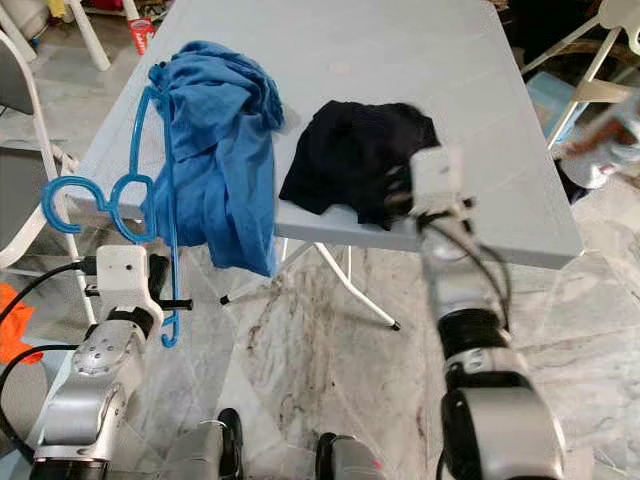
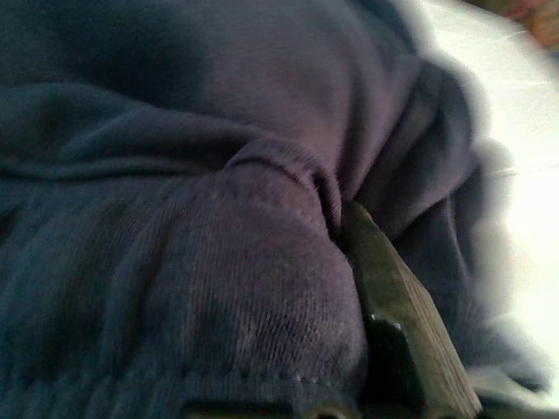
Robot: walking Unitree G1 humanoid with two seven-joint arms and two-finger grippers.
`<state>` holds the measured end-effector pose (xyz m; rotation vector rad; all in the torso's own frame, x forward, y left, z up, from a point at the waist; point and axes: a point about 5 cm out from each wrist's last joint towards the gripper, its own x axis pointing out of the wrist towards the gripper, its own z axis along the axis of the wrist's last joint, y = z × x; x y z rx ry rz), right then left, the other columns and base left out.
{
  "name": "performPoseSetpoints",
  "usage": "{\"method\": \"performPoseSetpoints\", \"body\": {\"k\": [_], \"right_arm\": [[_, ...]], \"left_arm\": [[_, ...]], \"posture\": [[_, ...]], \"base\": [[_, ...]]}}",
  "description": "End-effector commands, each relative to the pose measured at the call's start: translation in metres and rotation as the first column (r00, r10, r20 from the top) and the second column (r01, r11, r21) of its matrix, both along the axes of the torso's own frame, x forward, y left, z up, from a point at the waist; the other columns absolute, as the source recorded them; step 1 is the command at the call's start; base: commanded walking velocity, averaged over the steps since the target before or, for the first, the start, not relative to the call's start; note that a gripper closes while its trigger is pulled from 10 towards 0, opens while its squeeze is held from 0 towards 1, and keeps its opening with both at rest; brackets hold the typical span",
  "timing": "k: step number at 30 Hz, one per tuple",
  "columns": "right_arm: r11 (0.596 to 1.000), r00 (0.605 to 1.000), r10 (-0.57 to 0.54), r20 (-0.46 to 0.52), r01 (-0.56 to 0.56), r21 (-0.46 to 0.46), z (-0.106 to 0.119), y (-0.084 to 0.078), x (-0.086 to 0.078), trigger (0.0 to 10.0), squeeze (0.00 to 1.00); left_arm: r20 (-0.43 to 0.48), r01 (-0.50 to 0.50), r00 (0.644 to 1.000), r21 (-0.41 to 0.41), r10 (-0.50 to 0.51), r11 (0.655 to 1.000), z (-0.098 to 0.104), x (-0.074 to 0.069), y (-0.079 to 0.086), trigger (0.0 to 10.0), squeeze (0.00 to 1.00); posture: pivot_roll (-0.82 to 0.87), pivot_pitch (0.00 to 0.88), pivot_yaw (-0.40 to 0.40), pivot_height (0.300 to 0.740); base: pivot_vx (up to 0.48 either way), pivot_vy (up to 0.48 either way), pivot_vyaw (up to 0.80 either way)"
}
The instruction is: Hang hanger
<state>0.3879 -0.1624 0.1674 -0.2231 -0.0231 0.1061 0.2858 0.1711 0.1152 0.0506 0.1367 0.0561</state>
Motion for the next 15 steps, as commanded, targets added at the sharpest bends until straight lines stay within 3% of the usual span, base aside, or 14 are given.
{"method": "performPoseSetpoints", "body": {"k": [1,5,6,7,8,15], "right_arm": [[1.000,1.000,0.019,0.015,-0.019,-0.007,0.003,0.000,-0.001,0.0,0.00],[1.000,1.000,0.018,0.008,-0.018,-0.013,0.004,0.002,0.001,0.0,0.00],[1.000,1.000,0.022,0.003,-0.022,-0.014,0.004,0.002,0.001,1.3,0.00],[0.999,0.999,0.035,0.006,-0.035,-0.012,0.005,0.003,0.001,9.8,0.00],[0.998,0.998,0.065,0.015,-0.065,0.013,0.007,0.006,0.000,10.0,1.00],[0.992,0.992,0.118,0.039,-0.120,0.038,0.009,0.012,-0.003,10.0,1.00]], "left_arm": [[-0.014,-0.003,1.000,0.002,0.003,1.000,-0.004,-0.002,0.001,10.0,0.00],[-0.017,-0.001,1.000,0.003,0.001,1.000,-0.004,-0.002,0.001,10.0,0.00],[-0.017,-0.001,1.000,0.003,0.001,1.000,-0.004,-0.002,0.001,10.0,0.00],[-0.017,0.000,1.000,0.003,0.000,1.000,-0.004,-0.002,0.001,10.0,0.00],[-0.017,0.000,1.000,0.003,0.000,1.000,-0.004,-0.002,0.001,10.0,0.00],[-0.019,0.005,1.000,0.003,-0.005,1.000,-0.004,-0.003,0.000,10.0,0.00]], "posture": [[-0.01,0.201,-0.031,0.740],[-0.01,0.203,-0.030,0.740],[-0.01,0.203,-0.030,0.740],[-0.01,0.203,-0.030,0.740],[-0.01,0.205,-0.029,0.740],[-0.01,0.205,-0.026,0.740]], "base": [[0.000,0.000,0.00],[0.000,0.000,0.00],[0.000,0.000,0.00],[0.000,0.000,0.00],[0.000,0.000,0.00],[0.000,0.000,0.00]]}}
